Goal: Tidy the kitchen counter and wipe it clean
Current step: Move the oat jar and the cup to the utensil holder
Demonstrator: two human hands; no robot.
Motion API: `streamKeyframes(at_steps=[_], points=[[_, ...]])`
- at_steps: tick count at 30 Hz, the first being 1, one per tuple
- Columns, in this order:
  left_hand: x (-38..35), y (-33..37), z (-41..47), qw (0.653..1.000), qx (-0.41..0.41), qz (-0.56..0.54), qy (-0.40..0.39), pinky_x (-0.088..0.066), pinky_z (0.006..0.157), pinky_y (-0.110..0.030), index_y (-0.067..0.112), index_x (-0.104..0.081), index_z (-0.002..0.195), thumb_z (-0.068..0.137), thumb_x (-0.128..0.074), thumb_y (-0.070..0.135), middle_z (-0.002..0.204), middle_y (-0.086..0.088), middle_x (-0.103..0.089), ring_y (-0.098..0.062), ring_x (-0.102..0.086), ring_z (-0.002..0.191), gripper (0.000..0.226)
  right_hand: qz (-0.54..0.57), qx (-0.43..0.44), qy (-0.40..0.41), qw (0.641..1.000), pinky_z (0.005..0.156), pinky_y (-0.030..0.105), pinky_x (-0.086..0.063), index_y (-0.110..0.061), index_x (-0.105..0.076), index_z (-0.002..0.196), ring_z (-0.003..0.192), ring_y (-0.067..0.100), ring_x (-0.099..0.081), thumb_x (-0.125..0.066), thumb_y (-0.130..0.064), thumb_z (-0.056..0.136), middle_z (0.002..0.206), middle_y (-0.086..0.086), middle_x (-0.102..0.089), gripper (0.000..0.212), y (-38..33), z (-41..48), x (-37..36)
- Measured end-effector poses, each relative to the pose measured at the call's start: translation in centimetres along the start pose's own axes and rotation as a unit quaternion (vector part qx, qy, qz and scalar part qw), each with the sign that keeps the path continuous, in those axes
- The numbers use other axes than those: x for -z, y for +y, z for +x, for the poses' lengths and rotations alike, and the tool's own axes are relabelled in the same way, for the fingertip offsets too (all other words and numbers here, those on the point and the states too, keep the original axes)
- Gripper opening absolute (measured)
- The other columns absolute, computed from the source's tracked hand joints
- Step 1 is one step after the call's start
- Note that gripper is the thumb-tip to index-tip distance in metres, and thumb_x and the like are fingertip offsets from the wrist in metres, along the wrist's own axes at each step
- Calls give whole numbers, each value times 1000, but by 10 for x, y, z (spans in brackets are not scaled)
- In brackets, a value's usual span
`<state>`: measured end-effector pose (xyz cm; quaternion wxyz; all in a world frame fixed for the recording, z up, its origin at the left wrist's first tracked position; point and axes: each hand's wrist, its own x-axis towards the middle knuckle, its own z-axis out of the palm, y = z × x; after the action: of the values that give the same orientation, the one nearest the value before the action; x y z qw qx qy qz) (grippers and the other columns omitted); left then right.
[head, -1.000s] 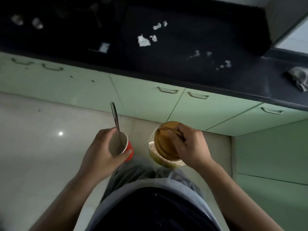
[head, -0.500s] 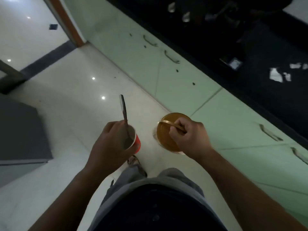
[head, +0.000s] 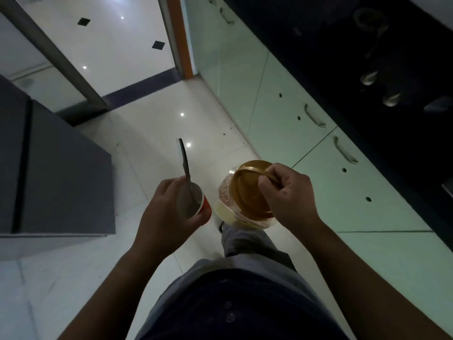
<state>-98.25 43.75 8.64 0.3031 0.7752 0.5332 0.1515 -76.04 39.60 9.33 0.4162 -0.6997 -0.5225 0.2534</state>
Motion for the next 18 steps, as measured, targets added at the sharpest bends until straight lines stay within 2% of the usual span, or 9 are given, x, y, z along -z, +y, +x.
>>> streamKeyframes(at_steps=[4, 9, 15, 18], points=[[12, -19, 72, 1000, 14, 6, 1, -32, 65, -8, 8, -47, 131, 65, -81, 34, 126, -12, -52, -13, -45, 97, 79, -5, 14, -35, 999, 53, 12, -41, -20, -54, 64, 63, 12, -53, -52, -33, 79, 51, -7, -50, 20, 7, 78, -17], [42, -28, 181, 1000, 12, 21, 4, -33, 65, -8, 9, -47, 131, 66, -80, 34, 125, -10, -52, -12, -45, 97, 77, 22, 27, -100, 994, 48, 10, -38, -20, -51, 61, 48, 6, -47, -56, -25, 81, 46, -11, -42, 21, 3, 182, -36], [74, -46, 284, 999, 24, 13, 23, -32, 71, -10, 11, -45, 132, 65, -76, 42, 124, -8, -51, -11, -44, 100, 79, 33, 12, -75, 997, 46, 11, -37, -12, -52, 62, 46, 7, -45, -57, -18, 85, 46, -8, -41, 24, -5, 285, -56], [86, -61, 329, 999, 45, -6, 29, -32, 73, -11, 17, -44, 133, 64, -72, 51, 126, -4, -50, -9, -43, 101, 82, 20, 2, -54, 998, 44, 21, -39, -9, -52, 61, 46, 17, -46, -55, -22, 83, 44, 0, -43, 26, -9, 335, -65]])
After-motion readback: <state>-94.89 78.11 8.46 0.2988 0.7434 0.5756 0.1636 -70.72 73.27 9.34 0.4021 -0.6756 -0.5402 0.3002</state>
